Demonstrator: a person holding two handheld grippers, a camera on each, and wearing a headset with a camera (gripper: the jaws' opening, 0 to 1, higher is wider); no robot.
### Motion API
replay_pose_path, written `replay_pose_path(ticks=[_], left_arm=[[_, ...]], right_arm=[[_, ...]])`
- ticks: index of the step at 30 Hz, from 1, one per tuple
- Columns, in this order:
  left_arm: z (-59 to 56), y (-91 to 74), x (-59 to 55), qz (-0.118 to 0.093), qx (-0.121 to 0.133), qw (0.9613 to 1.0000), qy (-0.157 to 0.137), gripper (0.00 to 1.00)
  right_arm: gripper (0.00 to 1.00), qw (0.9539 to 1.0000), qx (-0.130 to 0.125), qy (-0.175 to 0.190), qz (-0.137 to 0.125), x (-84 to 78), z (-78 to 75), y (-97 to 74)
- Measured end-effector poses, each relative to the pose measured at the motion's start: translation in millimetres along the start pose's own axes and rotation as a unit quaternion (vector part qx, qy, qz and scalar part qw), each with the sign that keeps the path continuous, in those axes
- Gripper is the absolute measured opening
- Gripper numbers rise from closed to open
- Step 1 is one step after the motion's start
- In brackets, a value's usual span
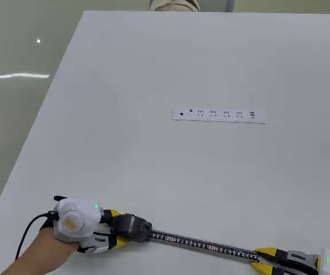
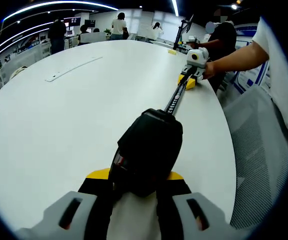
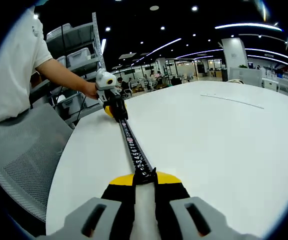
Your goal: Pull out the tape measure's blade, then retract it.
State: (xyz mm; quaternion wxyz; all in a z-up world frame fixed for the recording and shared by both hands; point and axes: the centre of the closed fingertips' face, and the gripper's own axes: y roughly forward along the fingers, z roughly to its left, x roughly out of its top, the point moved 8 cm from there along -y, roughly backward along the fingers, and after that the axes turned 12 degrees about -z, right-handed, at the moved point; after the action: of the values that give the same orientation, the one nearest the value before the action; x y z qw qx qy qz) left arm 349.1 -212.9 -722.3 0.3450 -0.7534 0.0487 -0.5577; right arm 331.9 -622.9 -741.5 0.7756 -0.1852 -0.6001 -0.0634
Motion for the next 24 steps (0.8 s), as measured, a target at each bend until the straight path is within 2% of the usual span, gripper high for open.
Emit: replay_pose_path(ticks=[13,21,24], left_arm=[[0.2,-0.3,0.9,0.006,0.0,1.0,0.004,0.31],[-0.1,-1.3,2.0,0.009,0.008,0.9999,-0.001,0.31],[-2.6,0.4,3.5,0.004,0.006,0.9999,-0.008,0.37]], right_arm=[[0.14,0.9999,-0.002,-0.004,0.009,0.6,0.2,0.6],[0.21,0.9999,0.0,-0.002,0.011,2.6,4.7,2.5],[0.23,0.9999,0.001,0.0,0.014,3.6,7.1,2.5]])
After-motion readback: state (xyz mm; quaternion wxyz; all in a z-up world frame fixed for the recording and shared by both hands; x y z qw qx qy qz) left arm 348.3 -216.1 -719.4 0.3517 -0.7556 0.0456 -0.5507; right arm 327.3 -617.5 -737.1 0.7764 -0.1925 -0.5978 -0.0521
